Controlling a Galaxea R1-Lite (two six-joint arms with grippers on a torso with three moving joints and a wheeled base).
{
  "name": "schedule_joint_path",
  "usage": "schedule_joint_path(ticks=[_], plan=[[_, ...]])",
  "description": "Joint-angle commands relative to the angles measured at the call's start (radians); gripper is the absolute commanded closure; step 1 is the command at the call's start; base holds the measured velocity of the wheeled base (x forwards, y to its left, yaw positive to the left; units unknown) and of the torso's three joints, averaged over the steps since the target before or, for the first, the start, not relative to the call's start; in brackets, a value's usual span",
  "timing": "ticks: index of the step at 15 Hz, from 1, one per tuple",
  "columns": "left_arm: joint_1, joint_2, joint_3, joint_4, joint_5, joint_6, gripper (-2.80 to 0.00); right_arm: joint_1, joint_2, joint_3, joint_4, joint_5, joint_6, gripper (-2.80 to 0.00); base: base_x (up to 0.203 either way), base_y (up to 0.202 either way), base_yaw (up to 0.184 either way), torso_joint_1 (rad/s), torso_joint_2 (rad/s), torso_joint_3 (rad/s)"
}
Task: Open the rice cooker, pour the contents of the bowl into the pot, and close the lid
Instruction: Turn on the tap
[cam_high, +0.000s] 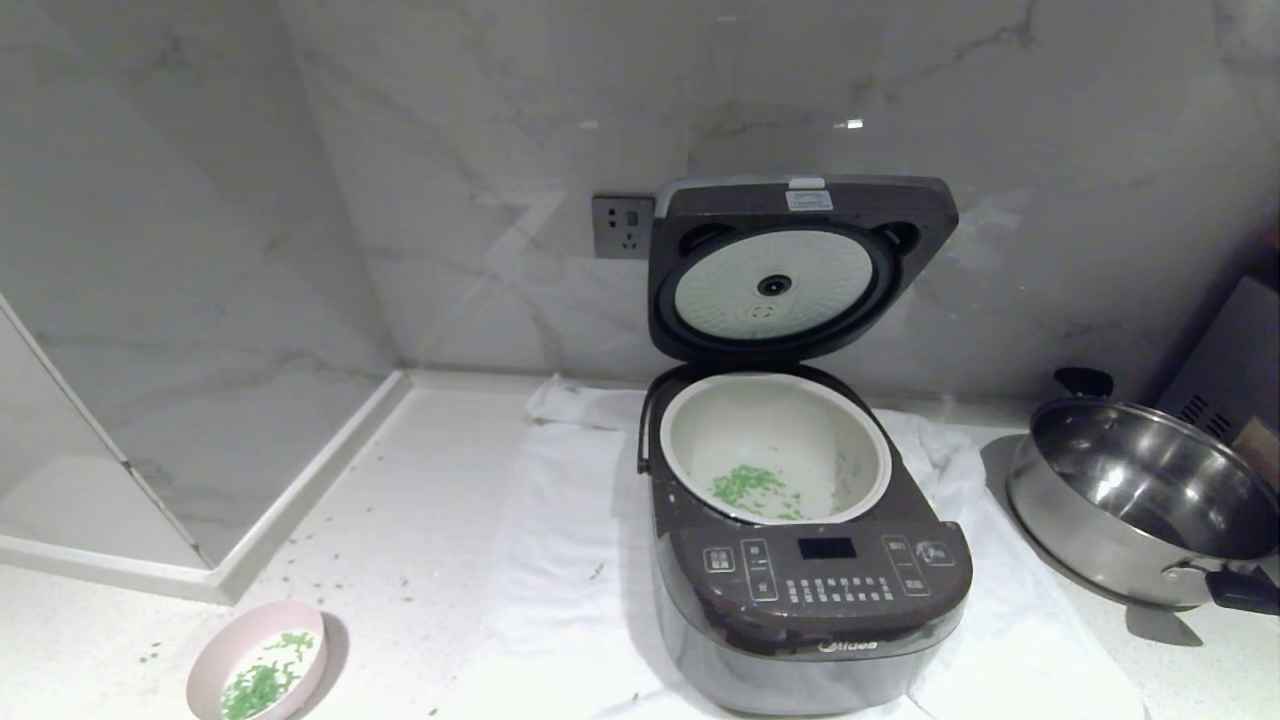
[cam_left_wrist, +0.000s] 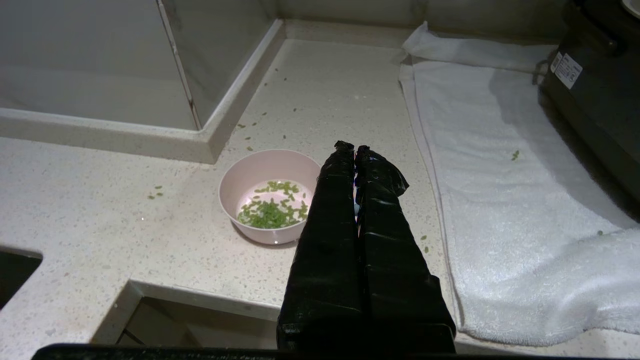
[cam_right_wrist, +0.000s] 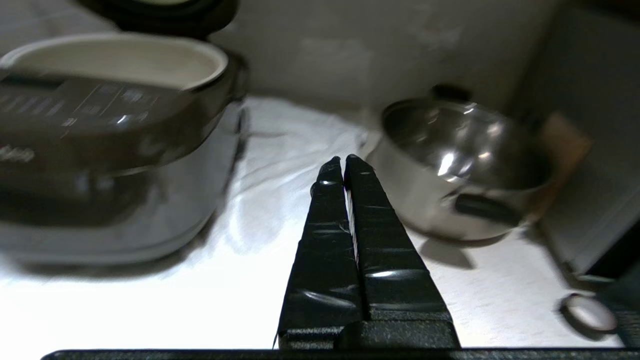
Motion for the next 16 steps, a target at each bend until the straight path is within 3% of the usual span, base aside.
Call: schedule_joint_path(ticks=[1, 6, 16], plan=[[0.003, -0.002, 0.0, -0.001, 0.0, -0.001, 0.0, 0.001, 0.0, 0.001, 0.127, 0.026, 0.016, 0.0, 0.0, 0.0, 0.0, 0.0, 0.0, 0.0], [0.003, -0.002, 0.0, -0.001, -0.005, 0.007, 0.0, 0.003, 0.001, -0.01, 0.136, 0.032, 0.084, 0.0, 0.0, 0.0, 0.0, 0.0, 0.0, 0.0], [0.001, -0.002, 0.0, 0.0, -0.001, 0.004, 0.0, 0.003, 0.001, -0.008, 0.134, 0.029, 0.09, 0.0, 0.0, 0.0, 0.0, 0.0, 0.0, 0.0]])
